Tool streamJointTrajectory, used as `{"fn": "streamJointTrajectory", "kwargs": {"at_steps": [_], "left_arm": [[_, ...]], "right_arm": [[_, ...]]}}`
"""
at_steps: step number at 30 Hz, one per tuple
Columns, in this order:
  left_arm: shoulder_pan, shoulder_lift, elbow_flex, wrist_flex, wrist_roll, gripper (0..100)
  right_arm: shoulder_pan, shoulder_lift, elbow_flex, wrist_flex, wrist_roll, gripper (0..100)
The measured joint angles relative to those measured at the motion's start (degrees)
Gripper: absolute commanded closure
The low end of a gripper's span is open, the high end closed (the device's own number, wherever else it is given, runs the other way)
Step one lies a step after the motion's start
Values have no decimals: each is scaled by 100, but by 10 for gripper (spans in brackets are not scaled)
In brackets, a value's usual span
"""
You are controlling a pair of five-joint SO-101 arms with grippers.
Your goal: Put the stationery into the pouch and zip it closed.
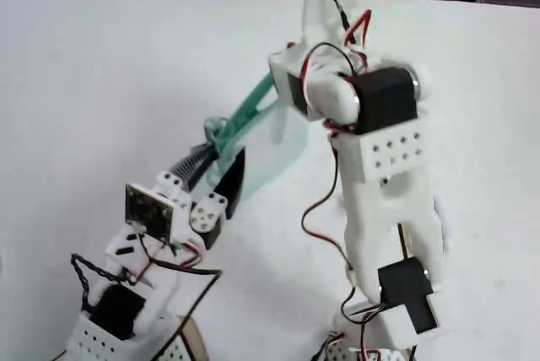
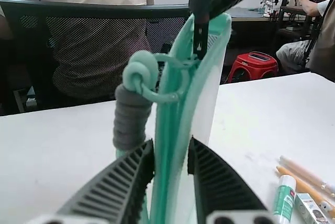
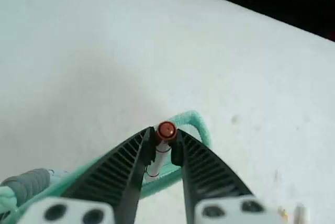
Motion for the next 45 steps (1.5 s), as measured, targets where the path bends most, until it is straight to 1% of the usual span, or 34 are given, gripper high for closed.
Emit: {"fn": "streamJointTrajectory", "kwargs": {"at_steps": [4,8,10,13,19,23,29,31,34,36,38,41,43,45], "left_arm": [[-9,-26,0,0,0,879],[9,-26,0,-9,0,880],[202,-26,0,-149,0,880],[457,-26,26,-378,-53,910],[519,-26,255,-703,-369,933],[519,-26,281,-782,-475,977],[519,-26,281,-800,-510,973],[519,-26,281,-800,-510,967],[519,-26,281,-791,-510,902],[431,-26,281,-659,-510,862],[237,-26,185,-360,-457,831],[-97,-26,-229,369,123,796],[-246,-26,-624,949,510,791],[-290,-88,-826,1292,633,789]], "right_arm": [[264,-26,440,-554,0,981],[501,-35,624,-756,0,981],[510,-53,677,-800,0,981],[501,-79,677,-765,0,981],[378,-79,677,-765,0,981],[378,-79,677,-765,0,981],[378,-123,677,-571,0,952],[378,-123,677,-563,0,961],[369,-123,677,-563,0,980],[369,-123,677,-563,0,980],[369,-123,677,-563,0,980],[369,-123,677,-563,9,980],[378,-123,677,-563,9,980],[378,-123,677,-563,9,980]]}}
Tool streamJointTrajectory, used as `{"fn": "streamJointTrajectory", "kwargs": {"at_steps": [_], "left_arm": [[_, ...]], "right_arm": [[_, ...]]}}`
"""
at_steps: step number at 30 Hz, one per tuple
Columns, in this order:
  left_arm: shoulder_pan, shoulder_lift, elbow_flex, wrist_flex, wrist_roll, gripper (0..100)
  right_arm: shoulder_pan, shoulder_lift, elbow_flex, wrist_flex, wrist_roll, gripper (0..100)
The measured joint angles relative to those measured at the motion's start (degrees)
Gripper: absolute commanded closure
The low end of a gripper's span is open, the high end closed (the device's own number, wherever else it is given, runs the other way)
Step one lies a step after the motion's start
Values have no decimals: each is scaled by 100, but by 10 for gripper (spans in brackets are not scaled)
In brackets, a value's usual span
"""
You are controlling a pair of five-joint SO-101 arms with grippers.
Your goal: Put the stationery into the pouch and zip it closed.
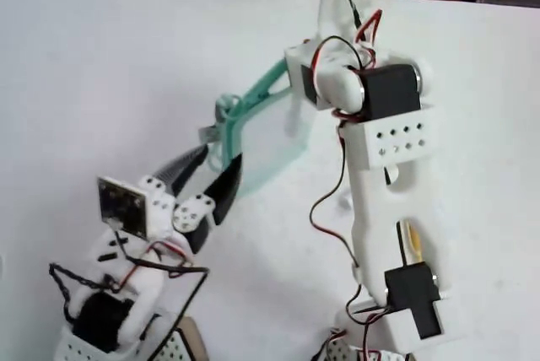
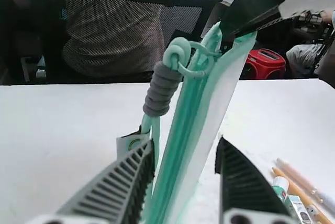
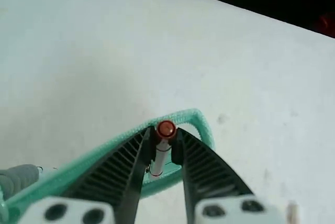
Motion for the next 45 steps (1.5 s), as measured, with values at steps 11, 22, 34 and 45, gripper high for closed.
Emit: {"fn": "streamJointTrajectory", "kwargs": {"at_steps": [11,22,34,45], "left_arm": [[492,62,853,-1723,-1020,830],[53,1846,202,-2242,-563,783],[-123,3270,-985,-1116,0,782],[-334,2092,-563,-1222,-545,775]], "right_arm": [[0,0,0,70,0,980],[0,0,0,70,0,980],[-26,9,0,70,0,980],[-18,9,9,211,9,980]]}}
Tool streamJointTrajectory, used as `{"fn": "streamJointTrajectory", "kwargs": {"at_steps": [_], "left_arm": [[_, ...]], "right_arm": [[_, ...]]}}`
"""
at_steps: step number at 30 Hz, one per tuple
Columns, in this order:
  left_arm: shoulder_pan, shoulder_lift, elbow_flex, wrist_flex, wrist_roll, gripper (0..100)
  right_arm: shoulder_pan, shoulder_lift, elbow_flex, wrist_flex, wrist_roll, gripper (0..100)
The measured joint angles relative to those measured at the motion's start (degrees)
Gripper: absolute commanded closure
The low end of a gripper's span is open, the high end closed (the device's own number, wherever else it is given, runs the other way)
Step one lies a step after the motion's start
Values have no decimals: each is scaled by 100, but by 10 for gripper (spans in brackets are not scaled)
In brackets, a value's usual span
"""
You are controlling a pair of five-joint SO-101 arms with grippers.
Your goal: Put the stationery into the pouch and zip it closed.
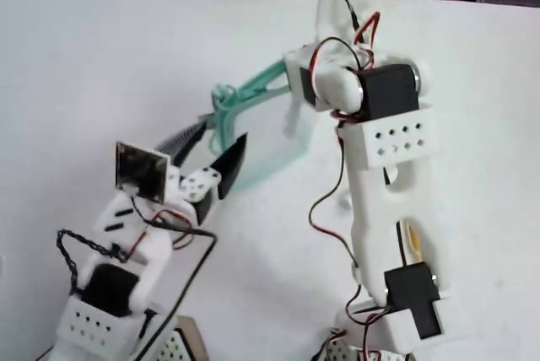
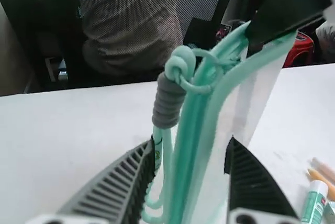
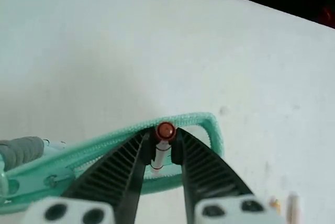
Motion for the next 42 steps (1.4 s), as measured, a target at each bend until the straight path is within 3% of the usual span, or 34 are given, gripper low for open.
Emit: {"fn": "streamJointTrajectory", "kwargs": {"at_steps": [12,21,27,32,34,39,42], "left_arm": [[299,2400,-668,-756,-53,796],[466,2611,-624,-1327,-273,977],[879,2611,35,-2400,-791,976],[1073,2611,70,-2558,-800,976],[1073,2611,70,-2558,-800,976],[1073,2611,70,-2558,-800,976],[1099,2611,70,-2558,-800,976]], "right_arm": [[9,-9,0,35,0,980],[26,-9,-9,35,0,980],[44,0,0,-88,0,978],[44,9,0,-158,0,976],[26,9,0,-167,0,939],[-114,-26,9,-167,0,737],[-193,-255,26,-158,9,722]]}}
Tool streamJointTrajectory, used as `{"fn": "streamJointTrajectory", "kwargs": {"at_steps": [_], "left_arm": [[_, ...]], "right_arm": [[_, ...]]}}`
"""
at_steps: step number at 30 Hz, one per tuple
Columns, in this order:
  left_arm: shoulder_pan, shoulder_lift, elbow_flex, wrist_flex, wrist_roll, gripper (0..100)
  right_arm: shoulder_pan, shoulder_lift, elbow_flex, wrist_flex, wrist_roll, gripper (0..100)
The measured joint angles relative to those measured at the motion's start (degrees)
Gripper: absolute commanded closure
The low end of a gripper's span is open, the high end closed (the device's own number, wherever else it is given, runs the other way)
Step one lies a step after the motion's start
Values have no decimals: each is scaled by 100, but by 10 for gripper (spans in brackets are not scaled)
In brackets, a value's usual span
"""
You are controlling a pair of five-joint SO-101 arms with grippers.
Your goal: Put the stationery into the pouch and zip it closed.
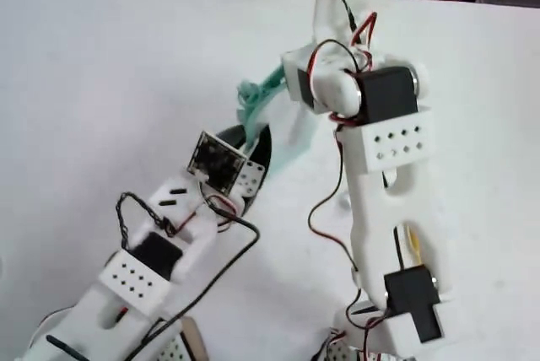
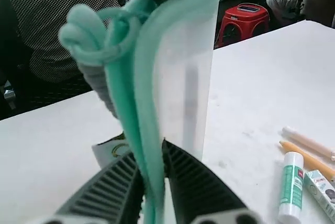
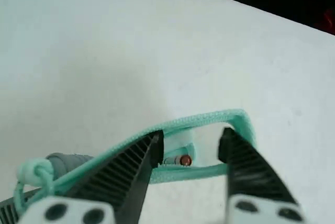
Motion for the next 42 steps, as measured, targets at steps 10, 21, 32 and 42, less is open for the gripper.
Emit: {"fn": "streamJointTrajectory", "kwargs": {"at_steps": [10,21,32,42], "left_arm": [[-9,0,0,-9,0,976],[-281,-9,-9,167,0,976],[-281,-9,-9,185,0,976],[-290,-9,35,185,0,976]], "right_arm": [[633,-1196,-519,62,-18,722],[3349,571,-563,976,2154,723],[4615,2848,-563,1143,4220,723],[4589,3692,123,1116,4677,723]]}}
